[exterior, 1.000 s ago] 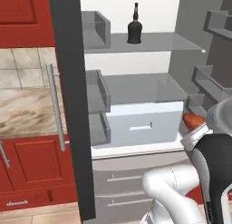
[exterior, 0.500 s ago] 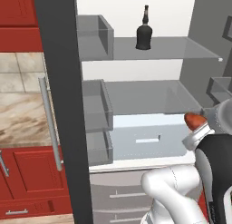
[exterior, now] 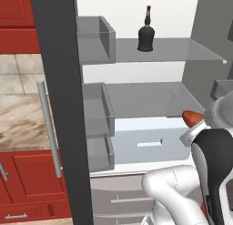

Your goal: Place the liquors on the top shelf of the fridge to keep them out of children's reach, and place the sweet potato on lower shelves for easy access.

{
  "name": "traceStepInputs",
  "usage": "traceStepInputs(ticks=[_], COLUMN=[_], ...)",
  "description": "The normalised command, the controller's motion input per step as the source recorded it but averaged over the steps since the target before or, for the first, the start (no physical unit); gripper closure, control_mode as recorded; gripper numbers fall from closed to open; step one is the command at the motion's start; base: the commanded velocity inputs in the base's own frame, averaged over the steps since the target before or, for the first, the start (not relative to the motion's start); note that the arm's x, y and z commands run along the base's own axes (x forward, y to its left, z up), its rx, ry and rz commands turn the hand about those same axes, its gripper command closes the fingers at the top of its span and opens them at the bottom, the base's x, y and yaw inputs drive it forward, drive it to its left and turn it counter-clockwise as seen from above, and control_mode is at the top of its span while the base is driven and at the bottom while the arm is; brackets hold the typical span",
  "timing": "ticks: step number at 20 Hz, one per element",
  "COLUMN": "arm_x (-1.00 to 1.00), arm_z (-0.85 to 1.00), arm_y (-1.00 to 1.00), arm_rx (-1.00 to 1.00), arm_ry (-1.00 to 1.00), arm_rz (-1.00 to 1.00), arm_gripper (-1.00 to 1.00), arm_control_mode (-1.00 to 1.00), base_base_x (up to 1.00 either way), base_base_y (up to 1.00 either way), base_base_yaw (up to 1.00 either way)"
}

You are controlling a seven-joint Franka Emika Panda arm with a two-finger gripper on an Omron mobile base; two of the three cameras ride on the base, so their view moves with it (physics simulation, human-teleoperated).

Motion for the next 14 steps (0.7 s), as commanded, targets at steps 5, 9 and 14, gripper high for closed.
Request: traceStepInputs(ticks=[5, 9, 14], arm_x=[0.64, 0.72, 0.71], arm_z=[-0.23, -0.31, -0.32], arm_y=[0.00, 0.00, 0.00], arm_rx=[0.00, 0.00, 0.00], arm_ry=[-0.02, 0.00, 0.00], arm_rz=[0.00, 0.00, 0.00], arm_gripper=[1.00, 1.00, 1.00], arm_control_mode=[-1.00, -1.00, -1.00], base_base_x=[0.00, 0.00, 0.00], base_base_y=[0.00, 0.00, 0.00], base_base_yaw=[0.00, 0.00, 0.00])
